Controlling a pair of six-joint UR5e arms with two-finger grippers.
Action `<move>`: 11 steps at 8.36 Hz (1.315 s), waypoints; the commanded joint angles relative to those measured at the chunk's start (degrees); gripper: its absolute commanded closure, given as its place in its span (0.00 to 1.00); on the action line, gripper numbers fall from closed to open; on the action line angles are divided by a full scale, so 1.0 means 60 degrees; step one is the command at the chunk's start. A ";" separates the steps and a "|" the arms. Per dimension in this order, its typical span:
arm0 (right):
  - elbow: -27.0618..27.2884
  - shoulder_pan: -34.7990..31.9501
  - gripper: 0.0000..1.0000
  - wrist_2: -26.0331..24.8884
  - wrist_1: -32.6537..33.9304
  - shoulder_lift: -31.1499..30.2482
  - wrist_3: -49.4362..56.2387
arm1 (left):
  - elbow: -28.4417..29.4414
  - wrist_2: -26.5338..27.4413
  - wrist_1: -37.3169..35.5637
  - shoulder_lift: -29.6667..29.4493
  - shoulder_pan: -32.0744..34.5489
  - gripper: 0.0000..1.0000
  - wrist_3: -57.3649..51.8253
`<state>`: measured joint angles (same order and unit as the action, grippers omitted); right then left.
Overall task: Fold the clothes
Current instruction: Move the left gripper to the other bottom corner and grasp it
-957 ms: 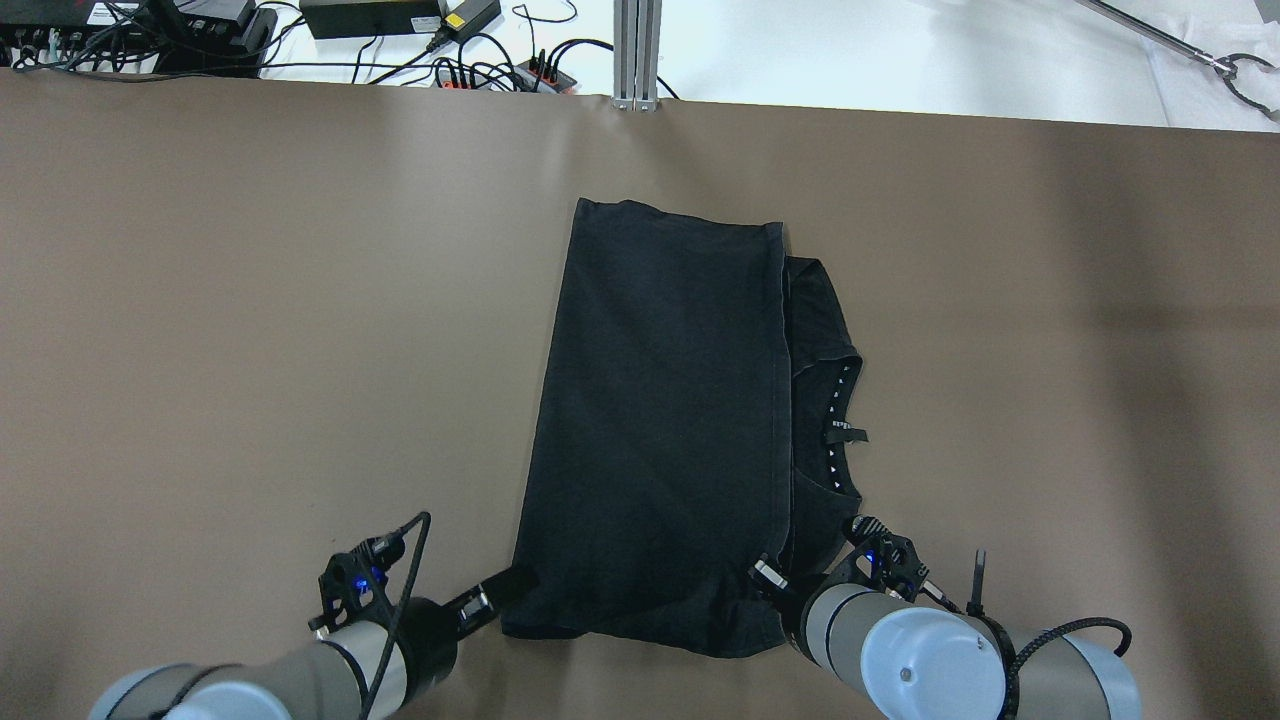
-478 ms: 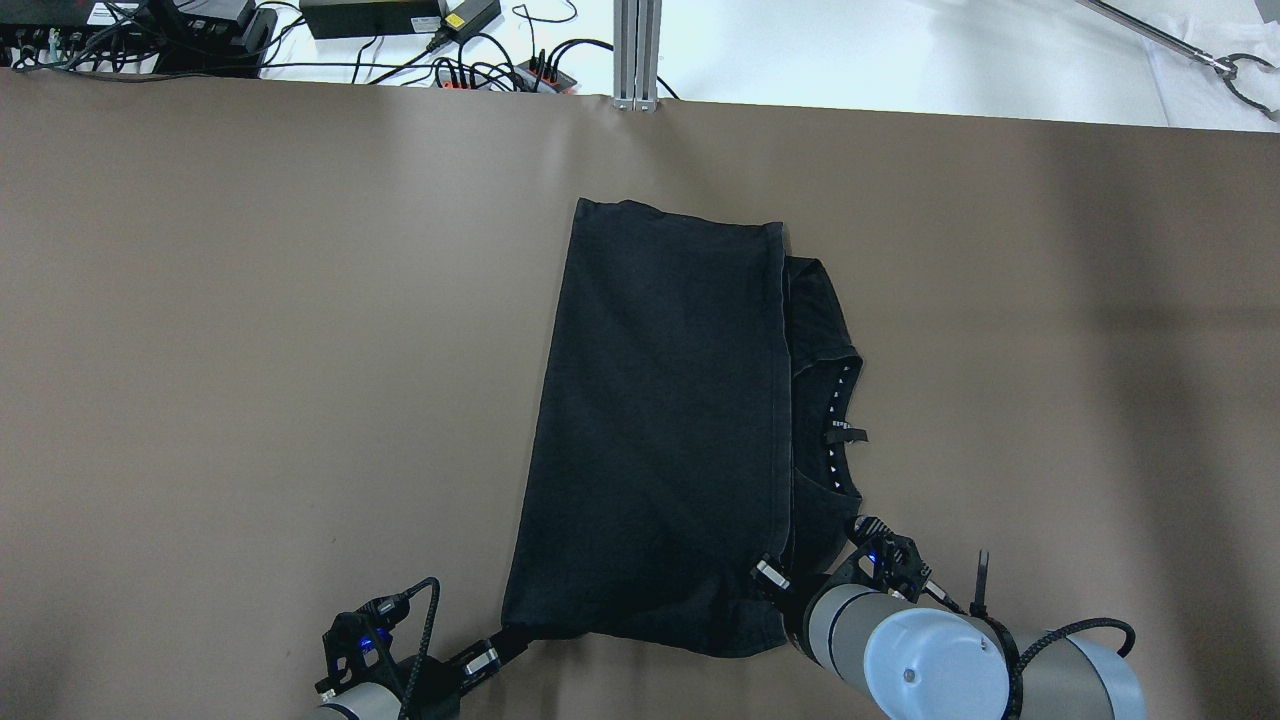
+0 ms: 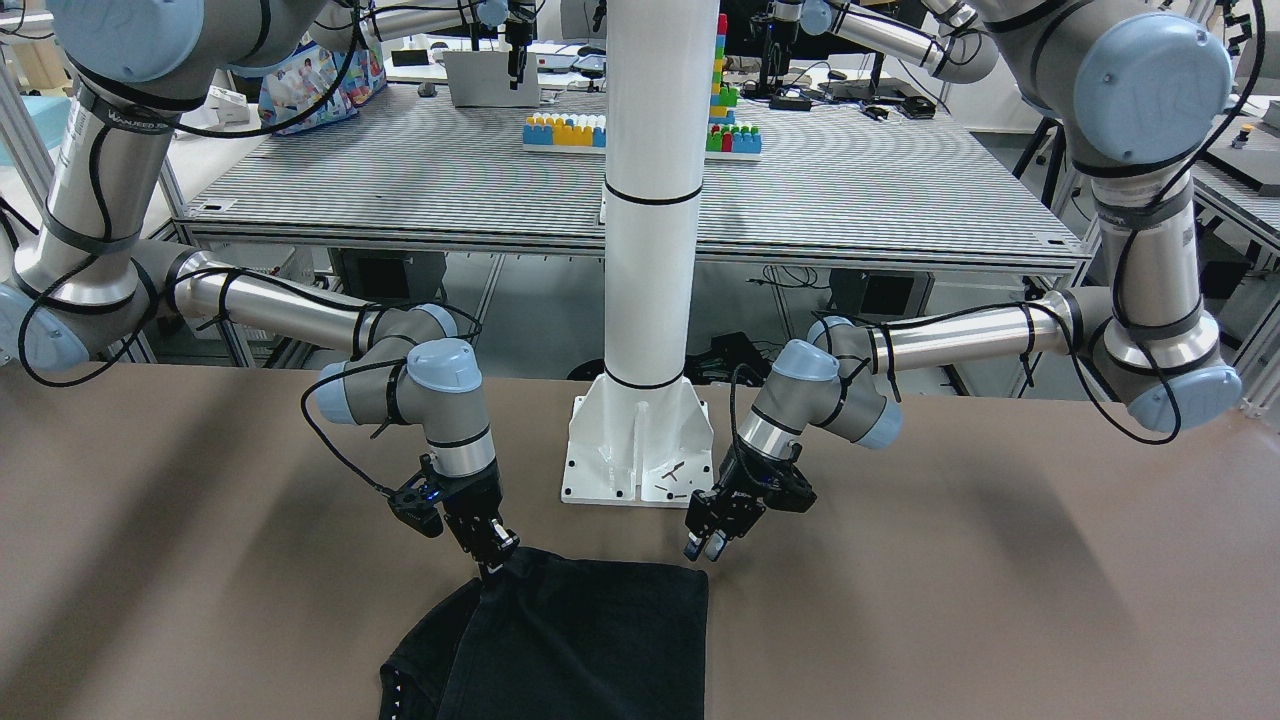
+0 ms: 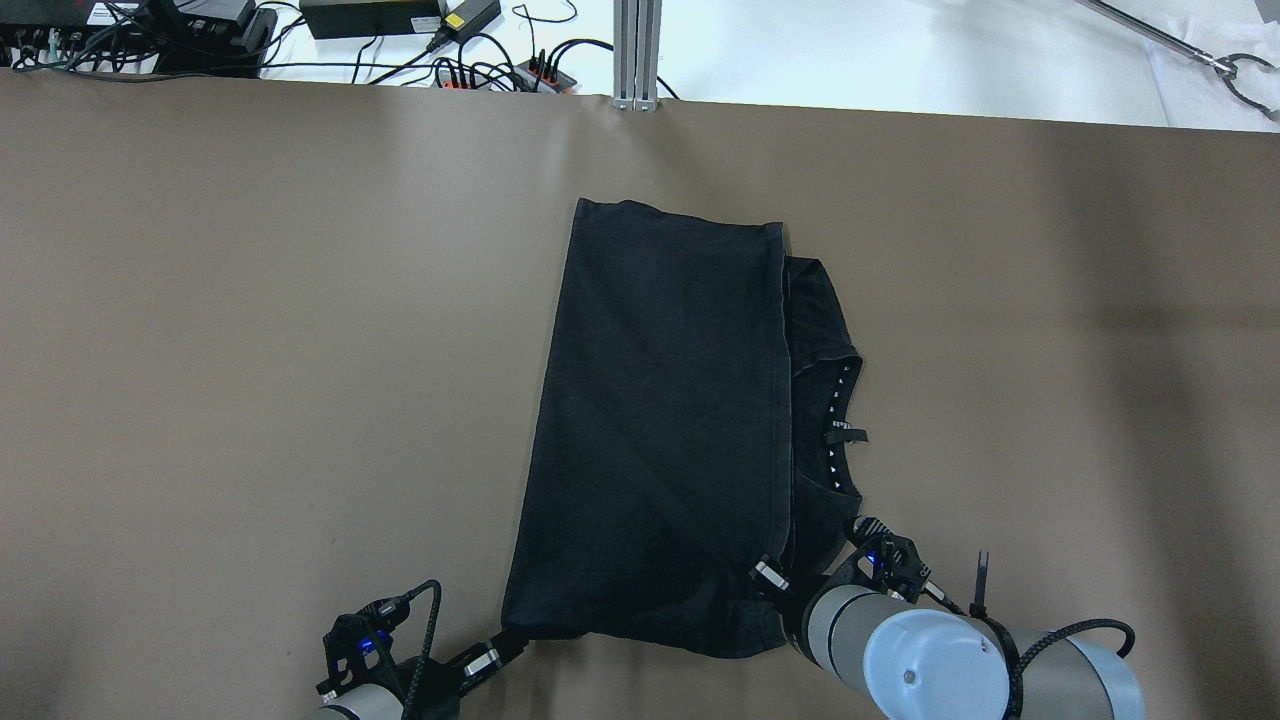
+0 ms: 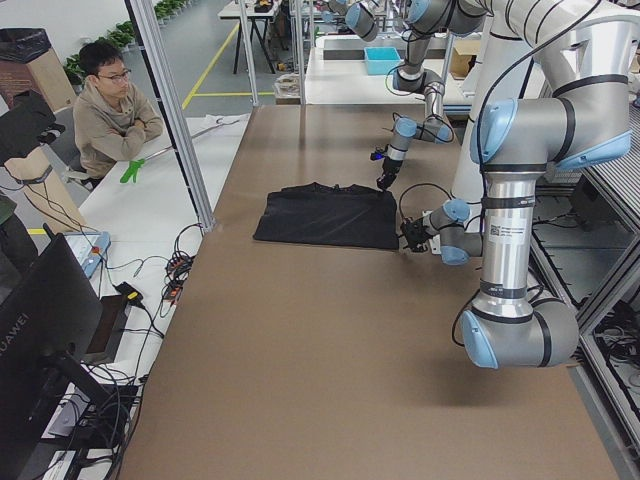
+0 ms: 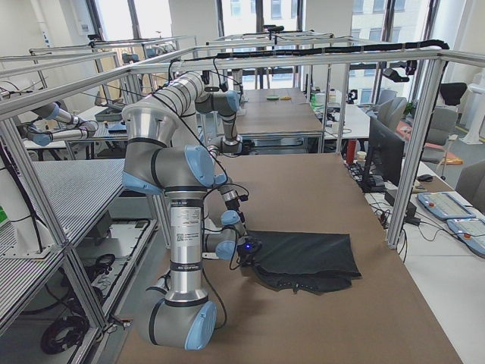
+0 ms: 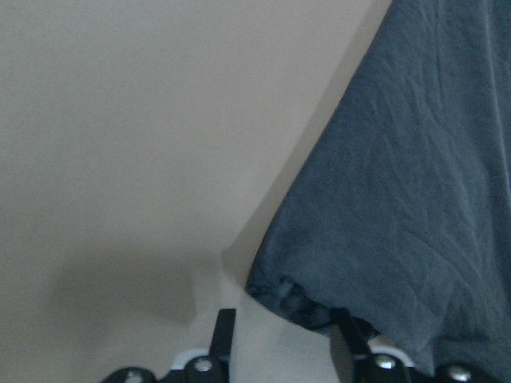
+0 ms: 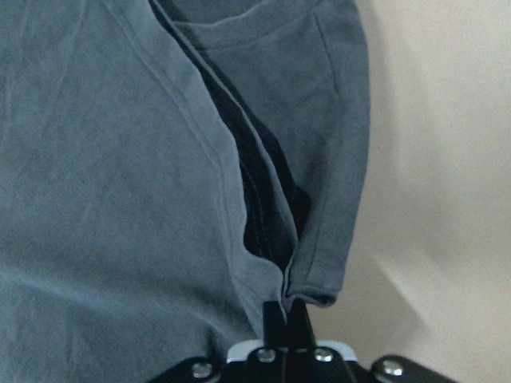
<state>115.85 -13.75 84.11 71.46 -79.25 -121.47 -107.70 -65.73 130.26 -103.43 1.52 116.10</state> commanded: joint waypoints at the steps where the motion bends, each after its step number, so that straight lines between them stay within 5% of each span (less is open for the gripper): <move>1: 0.0027 0.0007 0.87 0.0000 0.0013 -0.0004 0.0000 | 0.0166 -0.0017 -0.0001 -0.0002 0.0098 0.50 -0.0014; 8: 0.0027 0.0021 0.87 -0.0015 0.0013 -0.0019 0.0029 | 0.0459 -0.0061 -0.0001 -0.0105 0.0391 0.55 0.0001; 11: 0.0027 0.0007 0.87 -0.0014 0.0013 -0.0019 0.0073 | 0.0620 -0.0061 0.0042 -0.0368 0.0376 0.79 0.0001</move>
<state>116.01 -13.69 84.08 71.54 -79.33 -121.19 -104.32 -66.09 130.45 -104.77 3.82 116.11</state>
